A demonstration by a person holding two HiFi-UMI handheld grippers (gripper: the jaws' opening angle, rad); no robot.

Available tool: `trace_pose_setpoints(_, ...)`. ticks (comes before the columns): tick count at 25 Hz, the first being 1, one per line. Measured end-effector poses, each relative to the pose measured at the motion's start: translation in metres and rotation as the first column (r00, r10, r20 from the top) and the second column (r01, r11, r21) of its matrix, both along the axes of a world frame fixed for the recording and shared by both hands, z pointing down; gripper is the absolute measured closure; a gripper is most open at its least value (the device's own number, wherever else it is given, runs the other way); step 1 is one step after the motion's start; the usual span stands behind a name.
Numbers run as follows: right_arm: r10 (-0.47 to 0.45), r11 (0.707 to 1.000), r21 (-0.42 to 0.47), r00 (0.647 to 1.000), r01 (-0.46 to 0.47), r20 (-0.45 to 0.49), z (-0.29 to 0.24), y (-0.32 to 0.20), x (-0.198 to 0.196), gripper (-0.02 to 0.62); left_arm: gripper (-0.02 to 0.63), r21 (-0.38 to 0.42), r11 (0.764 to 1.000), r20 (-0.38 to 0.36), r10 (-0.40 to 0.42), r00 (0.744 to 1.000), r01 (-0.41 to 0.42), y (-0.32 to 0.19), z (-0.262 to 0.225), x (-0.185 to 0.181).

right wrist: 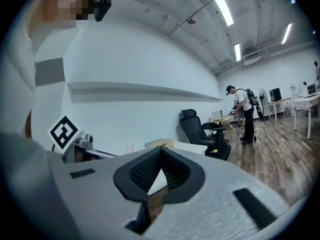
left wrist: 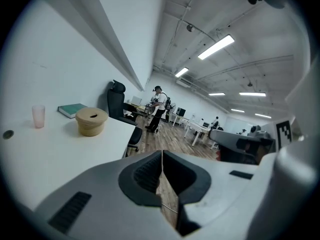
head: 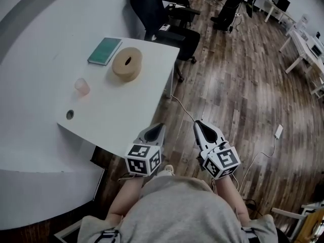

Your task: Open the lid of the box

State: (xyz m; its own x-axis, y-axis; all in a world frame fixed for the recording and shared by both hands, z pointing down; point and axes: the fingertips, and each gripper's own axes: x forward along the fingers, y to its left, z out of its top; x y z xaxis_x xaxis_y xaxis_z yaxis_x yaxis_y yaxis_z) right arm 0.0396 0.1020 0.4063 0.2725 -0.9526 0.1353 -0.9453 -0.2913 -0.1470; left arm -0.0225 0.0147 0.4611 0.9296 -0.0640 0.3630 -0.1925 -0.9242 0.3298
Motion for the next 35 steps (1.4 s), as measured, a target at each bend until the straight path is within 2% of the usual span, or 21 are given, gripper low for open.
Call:
trace_pose_setpoints(12,-0.072,0.997,0.001,0.997,0.072,0.0,0.005,-0.047,0.014,0.597,0.598,-0.01,0.998,0.0,-0.07,0.998,0.07,-0.043,0.007,0.008)
trace_pose_setpoints(19,-0.145,0.989,0.011,0.989,0.145,0.015,0.012,-0.077,0.03,0.597,0.598,-0.001,0.989,0.006,-0.145,0.989,0.145,-0.069,0.01,0.017)
trace_pose_setpoints(27,-0.286,0.958,0.029,0.958,0.286,0.008,0.009,-0.137,0.068,0.597,0.597,0.0,0.959,0.017,-0.285,0.958,0.285,-0.117,0.013,0.043)
trace_pose_setpoints(35,-0.38,0.924,0.035,0.925,0.38,0.01,0.003,-0.183,0.125,0.597,0.598,0.02,0.92,0.031,-0.391,0.92,0.391,-0.152,0.006,0.083)
